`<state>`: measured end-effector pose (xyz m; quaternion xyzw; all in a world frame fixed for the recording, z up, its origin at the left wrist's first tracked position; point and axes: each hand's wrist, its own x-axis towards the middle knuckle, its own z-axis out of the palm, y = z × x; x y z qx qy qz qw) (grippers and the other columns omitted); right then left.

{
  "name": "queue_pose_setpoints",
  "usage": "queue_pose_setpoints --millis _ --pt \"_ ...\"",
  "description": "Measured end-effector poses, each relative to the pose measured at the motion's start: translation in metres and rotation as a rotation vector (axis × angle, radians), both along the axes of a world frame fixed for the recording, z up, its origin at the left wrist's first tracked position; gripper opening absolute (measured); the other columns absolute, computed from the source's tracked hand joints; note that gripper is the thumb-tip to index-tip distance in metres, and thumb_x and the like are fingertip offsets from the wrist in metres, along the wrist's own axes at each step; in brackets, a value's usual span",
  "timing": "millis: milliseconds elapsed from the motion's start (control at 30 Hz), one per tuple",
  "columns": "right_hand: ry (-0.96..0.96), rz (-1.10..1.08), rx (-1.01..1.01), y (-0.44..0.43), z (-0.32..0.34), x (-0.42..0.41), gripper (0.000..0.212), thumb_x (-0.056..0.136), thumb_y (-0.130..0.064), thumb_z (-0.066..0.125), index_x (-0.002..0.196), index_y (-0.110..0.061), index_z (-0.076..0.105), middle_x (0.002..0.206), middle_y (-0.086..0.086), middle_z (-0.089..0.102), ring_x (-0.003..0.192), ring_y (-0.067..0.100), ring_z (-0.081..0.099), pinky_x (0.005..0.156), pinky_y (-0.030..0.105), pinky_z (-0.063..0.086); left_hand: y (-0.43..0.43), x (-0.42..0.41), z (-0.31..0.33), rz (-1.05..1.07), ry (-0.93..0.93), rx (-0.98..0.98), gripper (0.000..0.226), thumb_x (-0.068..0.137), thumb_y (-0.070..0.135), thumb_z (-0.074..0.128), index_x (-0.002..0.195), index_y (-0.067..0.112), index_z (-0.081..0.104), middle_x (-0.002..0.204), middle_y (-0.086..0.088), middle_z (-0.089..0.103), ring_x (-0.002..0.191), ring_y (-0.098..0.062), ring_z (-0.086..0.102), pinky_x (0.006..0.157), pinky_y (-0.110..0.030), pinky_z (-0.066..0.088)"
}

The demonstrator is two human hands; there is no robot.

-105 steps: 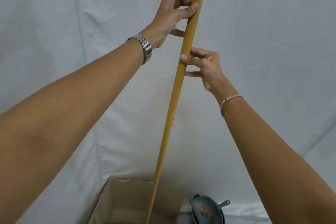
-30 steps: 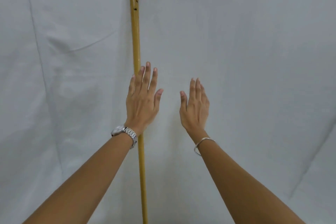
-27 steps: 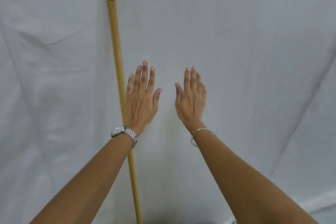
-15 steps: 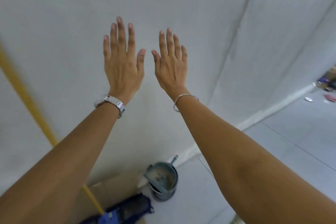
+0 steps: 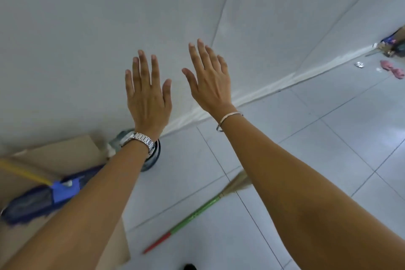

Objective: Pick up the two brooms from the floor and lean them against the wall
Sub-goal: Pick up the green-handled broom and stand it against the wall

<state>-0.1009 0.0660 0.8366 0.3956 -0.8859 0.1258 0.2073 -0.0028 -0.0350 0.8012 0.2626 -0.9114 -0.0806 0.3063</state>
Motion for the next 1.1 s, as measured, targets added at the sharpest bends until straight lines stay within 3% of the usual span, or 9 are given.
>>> queue_pose_setpoints --millis 267,467,567,733,867,1000,1100 --pt "-0.245 0.109 0.205 0.058 -0.189 -0.021 0.057 0.096 -0.044 0.028 0.145 -0.017 0.016 0.155 0.008 0.022 0.140 0.026 0.025 0.113 0.042 0.023 0.060 -0.003 -0.183 0.041 -0.225 0.159 0.057 0.099 0.040 0.019 0.147 0.011 0.010 0.156 -0.016 0.010 0.145 -0.027 0.008 0.117 -0.043 0.004" --pt "-0.387 0.203 0.398 0.085 -0.378 -0.015 0.056 0.096 -0.044 0.029 0.144 -0.017 0.020 0.152 0.009 0.030 0.136 0.028 0.032 0.110 0.043 0.026 0.099 0.023 -0.371 0.075 -0.360 0.331 0.053 0.099 0.038 0.029 0.146 0.014 0.022 0.155 -0.016 0.015 0.144 -0.028 0.013 0.117 -0.045 0.008" --pt "-0.490 0.256 0.560 0.099 -0.478 -0.004 0.057 0.095 -0.046 0.032 0.144 -0.019 0.021 0.151 0.008 0.031 0.134 0.028 0.033 0.108 0.042 0.028 0.120 0.051 -0.467 0.156 -0.426 0.480 0.057 0.095 0.046 0.023 0.145 0.019 0.027 0.155 -0.013 0.019 0.144 -0.027 0.015 0.116 -0.040 0.006" --pt "-0.620 0.352 0.802 0.121 -0.622 0.025 0.063 0.090 -0.052 0.041 0.143 -0.022 0.022 0.151 0.006 0.031 0.132 0.029 0.035 0.106 0.044 0.031 0.160 0.115 -0.602 0.430 -0.460 0.844 0.055 0.093 0.047 0.041 0.140 0.018 0.038 0.149 -0.015 0.033 0.137 -0.031 0.030 0.105 -0.049 0.033" --pt "-0.657 0.481 0.966 0.131 -0.711 0.060 0.065 0.087 -0.048 0.049 0.142 -0.023 0.024 0.150 0.006 0.033 0.132 0.029 0.036 0.107 0.045 0.031 0.181 0.155 -0.685 0.829 -0.264 1.220 0.058 0.087 0.030 0.062 0.135 0.006 0.041 0.139 -0.020 0.044 0.125 -0.033 0.044 0.092 -0.042 0.043" --pt "-0.696 0.554 1.067 0.134 -0.769 0.091 0.057 0.085 -0.045 0.053 0.135 -0.024 0.037 0.135 0.006 0.050 0.116 0.029 0.050 0.094 0.042 0.042 0.185 0.173 -0.740 1.444 0.185 1.822 0.063 0.084 0.024 0.068 0.134 0.004 0.036 0.131 -0.019 0.048 0.121 -0.034 0.048 0.097 -0.043 0.045" --pt "-0.722 0.588 1.086 0.131 -0.796 0.107 0.049 0.085 -0.042 0.054 0.130 -0.024 0.046 0.125 0.006 0.056 0.109 0.027 0.054 0.088 0.040 0.042 0.178 0.175 -0.765 1.415 0.339 2.050 0.052 0.085 0.024 0.065 0.129 0.003 0.045 0.126 -0.014 0.054 0.126 -0.028 0.047 0.090 -0.039 0.044"
